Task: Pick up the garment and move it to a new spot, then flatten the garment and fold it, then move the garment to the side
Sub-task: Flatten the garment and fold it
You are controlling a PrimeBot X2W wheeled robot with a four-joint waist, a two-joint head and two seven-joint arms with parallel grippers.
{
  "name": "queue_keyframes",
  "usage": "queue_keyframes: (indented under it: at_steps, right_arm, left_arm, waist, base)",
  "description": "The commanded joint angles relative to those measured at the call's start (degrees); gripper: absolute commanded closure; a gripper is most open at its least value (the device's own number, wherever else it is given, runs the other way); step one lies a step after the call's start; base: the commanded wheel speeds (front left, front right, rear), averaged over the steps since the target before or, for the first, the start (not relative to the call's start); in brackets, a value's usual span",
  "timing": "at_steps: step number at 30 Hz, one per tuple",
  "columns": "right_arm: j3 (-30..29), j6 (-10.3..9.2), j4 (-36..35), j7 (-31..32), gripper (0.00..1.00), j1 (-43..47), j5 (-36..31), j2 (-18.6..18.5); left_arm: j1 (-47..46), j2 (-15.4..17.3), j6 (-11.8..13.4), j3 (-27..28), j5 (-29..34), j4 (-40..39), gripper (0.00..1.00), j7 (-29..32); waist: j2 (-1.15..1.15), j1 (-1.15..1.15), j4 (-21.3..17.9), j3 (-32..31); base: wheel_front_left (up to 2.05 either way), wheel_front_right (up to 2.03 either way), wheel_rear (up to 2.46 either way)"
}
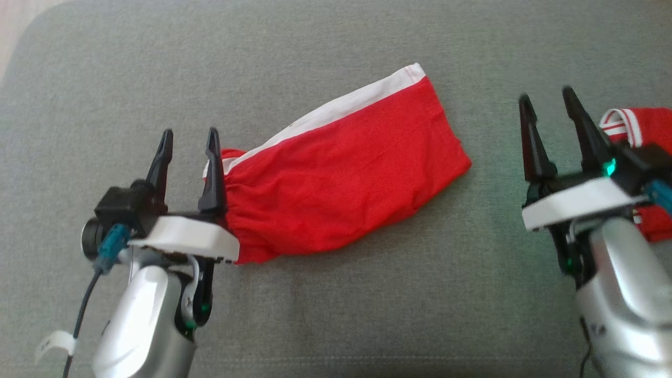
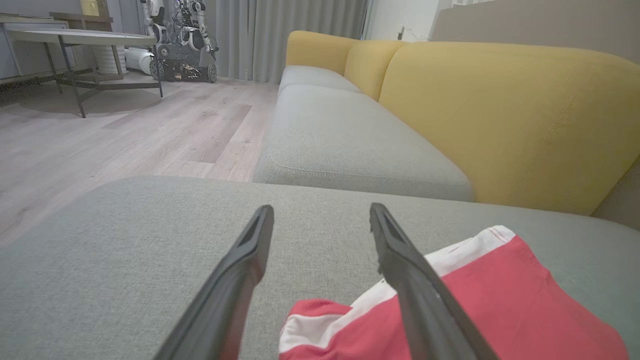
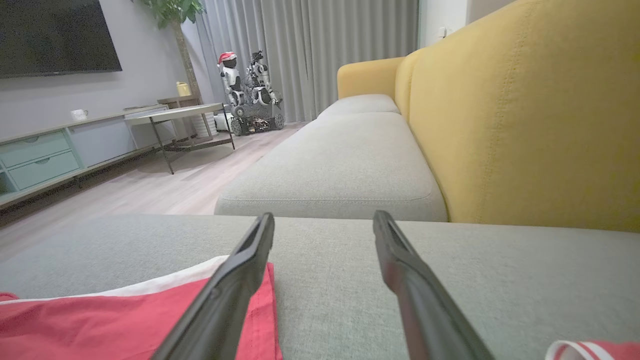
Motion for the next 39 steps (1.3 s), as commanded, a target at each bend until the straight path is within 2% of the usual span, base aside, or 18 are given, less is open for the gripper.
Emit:
queue_keyframes:
  at_steps: [1,10,18,39]
  right_arm:
    - [-0.86,-0.05,-4.38,1.01,0.0,2.41,-1.44,1.29]
    - [-5.56,-0.05,-16.68,7.51,0.0,14.27,-5.91,5.3]
    - [-6.85,-0.05,-22.11,10.67,0.0,17.97,-6.79,6.33]
    - [-7.73,-0.05,-24.85,12.69,0.0,17.76,-7.76,6.13]
  left_arm:
    - [-0.39,1.84,0.34,1.83,0.94,-1.93,0.0,-0.69]
    - [3.37,3.45,0.78,1.1,2.45,-0.73,0.0,-0.69]
    - [5.33,3.7,1.15,1.41,1.66,-0.76,0.0,-0.69]
    - [4.13,3.72,1.43,0.95,0.58,-0.26,0.0,-0.67]
  waist:
    - [0.0,0.0,-0.75,-0.61]
    - [0.0,0.0,-2.03,-2.35]
    - [0.0,0.0,-2.43,-2.52]
    - [0.0,0.0,-1.84,-0.86]
  base:
    - [0.0,0.0,0.0]
    - [0.0,0.0,0.0]
    - [0.0,0.0,0.0]
    - [0.0,0.0,0.0]
